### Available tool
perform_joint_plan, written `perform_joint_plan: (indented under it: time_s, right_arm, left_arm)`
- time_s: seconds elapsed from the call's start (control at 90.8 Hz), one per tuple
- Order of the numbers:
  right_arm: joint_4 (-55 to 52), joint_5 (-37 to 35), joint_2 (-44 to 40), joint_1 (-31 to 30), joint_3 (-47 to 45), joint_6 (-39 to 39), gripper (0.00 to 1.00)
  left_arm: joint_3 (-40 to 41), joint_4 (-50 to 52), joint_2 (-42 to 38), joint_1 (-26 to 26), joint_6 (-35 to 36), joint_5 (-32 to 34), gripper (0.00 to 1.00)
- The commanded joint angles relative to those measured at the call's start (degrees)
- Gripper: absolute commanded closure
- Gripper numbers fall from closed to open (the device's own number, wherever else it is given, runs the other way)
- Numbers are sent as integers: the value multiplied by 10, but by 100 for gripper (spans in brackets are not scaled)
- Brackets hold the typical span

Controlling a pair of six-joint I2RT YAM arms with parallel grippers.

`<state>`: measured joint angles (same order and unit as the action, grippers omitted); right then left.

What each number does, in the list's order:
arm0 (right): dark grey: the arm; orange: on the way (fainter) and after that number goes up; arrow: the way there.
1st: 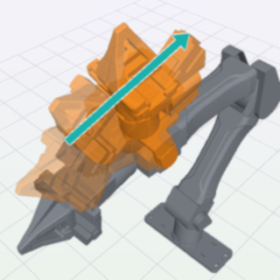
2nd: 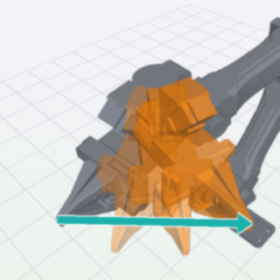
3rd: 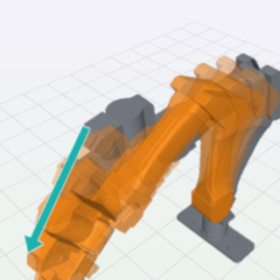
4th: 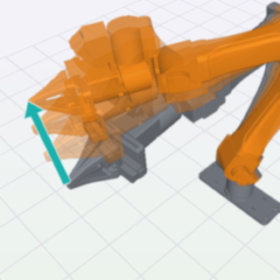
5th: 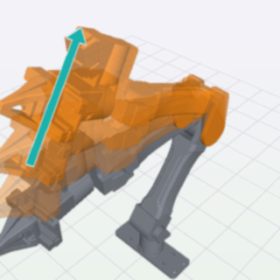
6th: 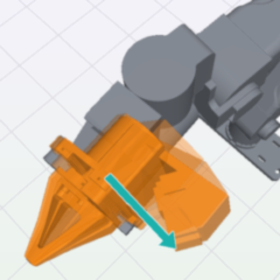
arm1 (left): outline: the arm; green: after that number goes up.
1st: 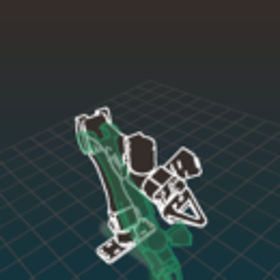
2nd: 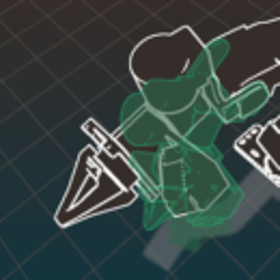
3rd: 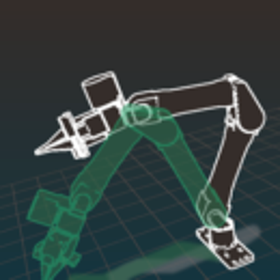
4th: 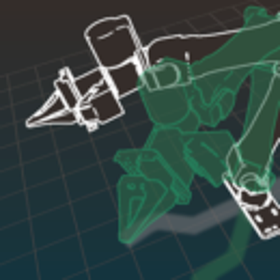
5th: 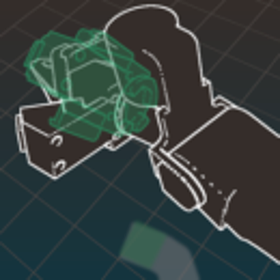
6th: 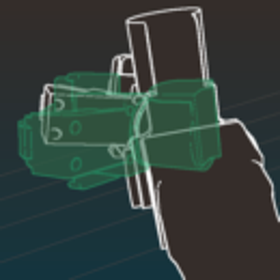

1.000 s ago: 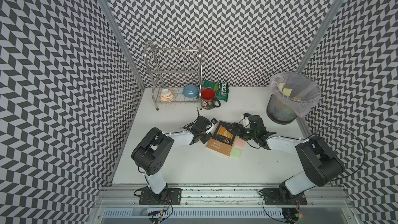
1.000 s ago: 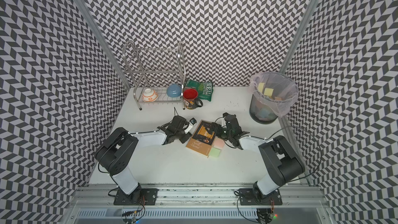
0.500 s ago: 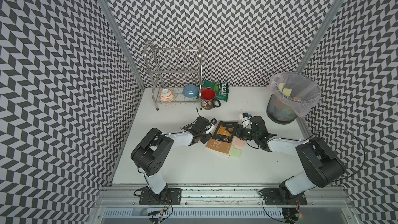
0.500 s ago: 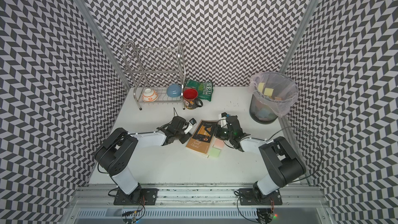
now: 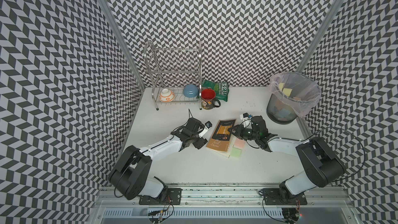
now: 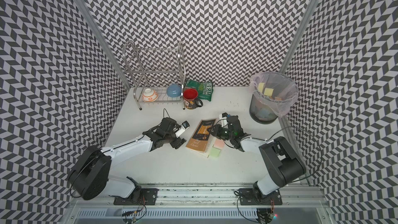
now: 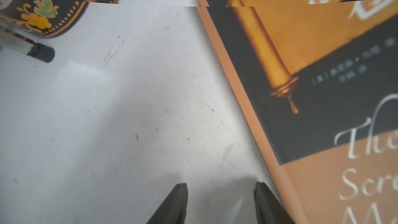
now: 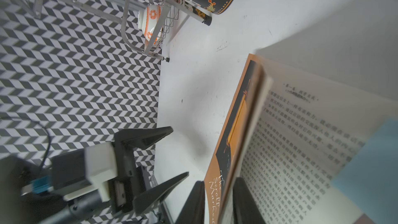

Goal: Peel off the used sticky note
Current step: Open the book at the center of the board.

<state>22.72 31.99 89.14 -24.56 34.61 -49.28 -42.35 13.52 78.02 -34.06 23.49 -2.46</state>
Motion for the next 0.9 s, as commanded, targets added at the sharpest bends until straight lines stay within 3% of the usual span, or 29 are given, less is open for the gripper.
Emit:
perform_joint_plan:
  time_s: [0.0,0.099,0.242,0.386,0.606,0.892]
  right_arm:
    - [20,-2,-12,1,16,-25,85]
    - [26,7,-6,2,22,-45,89]
    - [20,6,-1,2,27,-63,92]
    - [21,8,4,2,28,-75,93]
    - [24,6,6,2,28,-82,94]
    - [25,7,14,1,34,-90,94]
  left_arm:
    - [37,33,-75,-25,49,-70,0]
    - [81,-14,-108,-75,72,-32,0]
    - [113,-101,-89,-161,63,86,0]
    - [136,-191,-76,-204,54,151,0]
    - [129,-244,-46,-237,47,189,0]
    - [112,-247,-14,-270,47,150,0]
